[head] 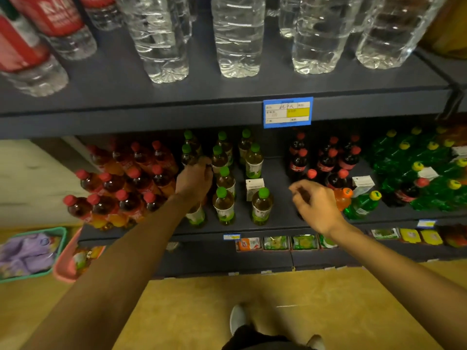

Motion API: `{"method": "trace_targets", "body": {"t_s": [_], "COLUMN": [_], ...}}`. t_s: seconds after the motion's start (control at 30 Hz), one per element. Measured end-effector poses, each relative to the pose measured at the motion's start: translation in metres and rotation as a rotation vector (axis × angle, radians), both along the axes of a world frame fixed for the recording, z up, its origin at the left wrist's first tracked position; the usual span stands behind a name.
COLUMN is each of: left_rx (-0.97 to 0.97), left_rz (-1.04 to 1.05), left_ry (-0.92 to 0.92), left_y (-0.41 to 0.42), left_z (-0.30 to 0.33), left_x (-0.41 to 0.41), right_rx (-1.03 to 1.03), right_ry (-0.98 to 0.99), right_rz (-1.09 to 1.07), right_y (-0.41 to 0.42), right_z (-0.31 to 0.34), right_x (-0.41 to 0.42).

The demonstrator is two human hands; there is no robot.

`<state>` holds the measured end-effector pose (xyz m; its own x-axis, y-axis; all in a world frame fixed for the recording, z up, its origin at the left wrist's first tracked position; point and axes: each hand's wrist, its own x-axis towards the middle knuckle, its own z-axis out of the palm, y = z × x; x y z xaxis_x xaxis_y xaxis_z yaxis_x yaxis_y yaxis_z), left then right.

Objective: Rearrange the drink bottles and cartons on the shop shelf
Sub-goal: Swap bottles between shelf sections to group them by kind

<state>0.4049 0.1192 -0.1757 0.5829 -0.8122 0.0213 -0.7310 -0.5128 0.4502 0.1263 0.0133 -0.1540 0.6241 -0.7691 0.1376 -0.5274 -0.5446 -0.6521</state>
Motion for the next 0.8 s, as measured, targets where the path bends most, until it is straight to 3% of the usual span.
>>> {"method": "trace_targets", "body": {"t_s": [0.13, 0.43, 0.8], "left_rx": [-0.003, 0.128, 0.155], "left_rz": [0.064, 0.246, 0.274], "left_ry": [-0.096, -0.053, -0.029], "left_y": [0.045, 0.122, 0.124], "left_z": [0.007, -0.017, -0.016], "left_x": [-0.005, -0.034, -0.035], "right_rx": [0.0, 0.059, 0.147], "right_ry": [-0.027, -0.069, -0.06], "right_rz": [0.004, 0.138, 0.191], "right_y": [-0.008, -0.002, 0.016], "right_z": [0.003, -0.005, -0.013], "right_x": [-0.007, -0.015, 0.005]}}
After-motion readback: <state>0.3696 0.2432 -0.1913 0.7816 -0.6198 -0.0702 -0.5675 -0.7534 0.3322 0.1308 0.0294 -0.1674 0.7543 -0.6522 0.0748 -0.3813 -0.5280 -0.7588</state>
